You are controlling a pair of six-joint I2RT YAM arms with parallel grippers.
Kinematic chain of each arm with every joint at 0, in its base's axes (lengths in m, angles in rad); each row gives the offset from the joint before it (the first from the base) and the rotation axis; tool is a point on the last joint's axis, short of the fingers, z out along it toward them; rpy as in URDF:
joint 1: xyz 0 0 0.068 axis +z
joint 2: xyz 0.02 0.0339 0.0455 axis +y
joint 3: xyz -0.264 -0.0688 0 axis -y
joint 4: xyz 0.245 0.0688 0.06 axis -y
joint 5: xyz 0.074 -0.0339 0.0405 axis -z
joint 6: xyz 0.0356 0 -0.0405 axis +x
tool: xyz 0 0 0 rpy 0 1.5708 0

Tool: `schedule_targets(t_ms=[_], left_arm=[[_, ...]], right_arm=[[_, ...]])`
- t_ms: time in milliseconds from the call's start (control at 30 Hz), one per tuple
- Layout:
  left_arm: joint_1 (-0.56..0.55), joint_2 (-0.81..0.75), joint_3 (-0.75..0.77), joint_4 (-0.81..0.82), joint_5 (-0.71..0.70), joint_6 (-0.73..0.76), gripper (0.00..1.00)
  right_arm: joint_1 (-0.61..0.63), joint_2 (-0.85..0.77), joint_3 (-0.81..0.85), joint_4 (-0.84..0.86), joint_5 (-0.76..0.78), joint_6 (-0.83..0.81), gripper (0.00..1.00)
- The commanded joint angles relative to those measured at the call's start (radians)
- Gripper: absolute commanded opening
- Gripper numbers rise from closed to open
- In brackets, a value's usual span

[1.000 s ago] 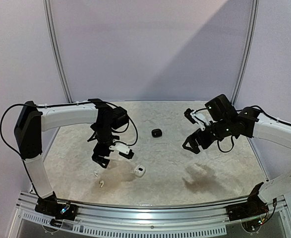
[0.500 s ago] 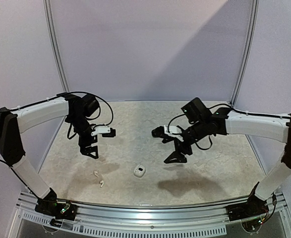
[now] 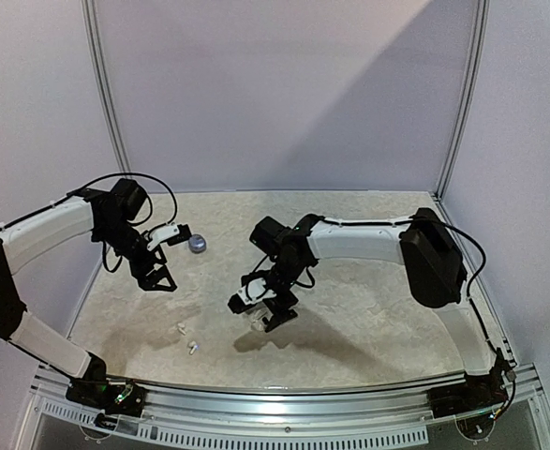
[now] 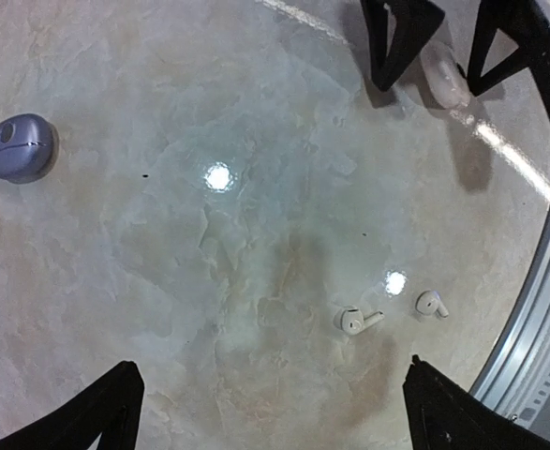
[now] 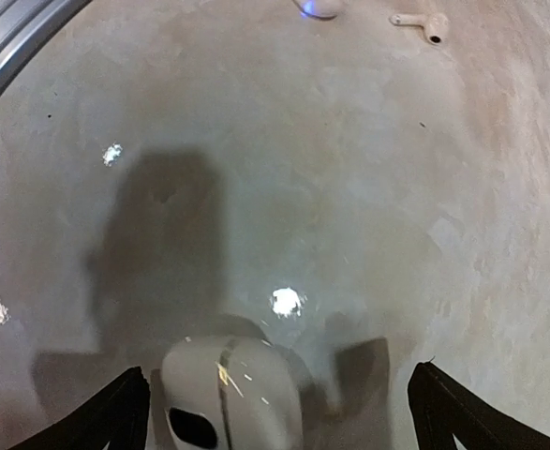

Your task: Insert the wireless bluetooth earbuds into the charging case

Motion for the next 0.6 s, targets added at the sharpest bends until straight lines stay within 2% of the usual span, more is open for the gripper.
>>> schedule_targets(t_ms=[0, 133, 267, 367, 567], left_arm=[[0.01, -0.021, -0.063, 0.059, 0.064, 0.02, 0.99], [0.011, -0.027, -0.093, 0.116, 0.081, 0.007, 0.99], [0.012, -0.036, -0.105, 0.165, 0.075, -0.031, 0.99], [0.011, -0.052, -0.123, 0.171, 0.083, -0.034, 0.99], [0.012, -0.074, -0.14, 0.182, 0.089, -0.055, 0.99]], right_arm=[[0.025, 0.071, 0.095, -0.093, -0.015, -0.062, 0.94], [0.025, 0.078, 0.07, -0.144, 0.009, -0.047, 0.86], [0.026, 0.048, 0.017, -0.115, 0.014, -0.022, 0.81], [0.023, 0.041, 0.015, -0.029, 0.037, 0.096, 0.78], [0.007, 0.006, -0.027, 0.214, 0.097, 0.463, 0.85]])
